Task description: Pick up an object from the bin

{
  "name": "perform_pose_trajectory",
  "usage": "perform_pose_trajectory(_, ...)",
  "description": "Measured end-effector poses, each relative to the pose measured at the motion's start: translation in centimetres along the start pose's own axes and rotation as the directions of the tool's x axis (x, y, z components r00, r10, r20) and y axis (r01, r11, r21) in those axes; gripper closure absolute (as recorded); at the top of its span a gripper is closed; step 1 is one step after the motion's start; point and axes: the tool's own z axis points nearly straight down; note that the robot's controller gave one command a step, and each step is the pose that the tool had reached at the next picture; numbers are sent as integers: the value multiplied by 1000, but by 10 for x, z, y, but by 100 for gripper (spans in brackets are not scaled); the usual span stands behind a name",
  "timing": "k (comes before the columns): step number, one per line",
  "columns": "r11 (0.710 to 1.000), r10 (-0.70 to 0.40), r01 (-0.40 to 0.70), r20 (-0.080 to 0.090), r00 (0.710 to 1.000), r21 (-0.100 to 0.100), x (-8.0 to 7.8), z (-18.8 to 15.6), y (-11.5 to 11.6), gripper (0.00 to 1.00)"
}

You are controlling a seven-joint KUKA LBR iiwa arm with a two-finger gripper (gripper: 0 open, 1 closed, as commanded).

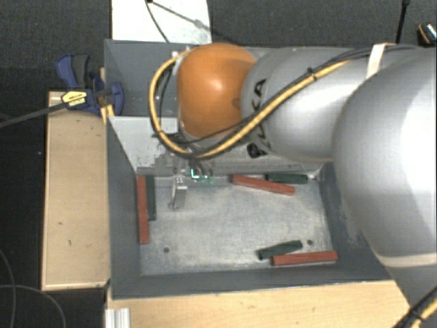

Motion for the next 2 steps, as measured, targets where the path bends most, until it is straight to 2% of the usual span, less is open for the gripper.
perform_pose_trajectory(1, 998, 61, -61, -1, 998, 3, 6, 80, -47, 0)
perform_pose_trajectory(2, 988, 152, -152, 5, 988, 2, 1, 97, -109, 0)
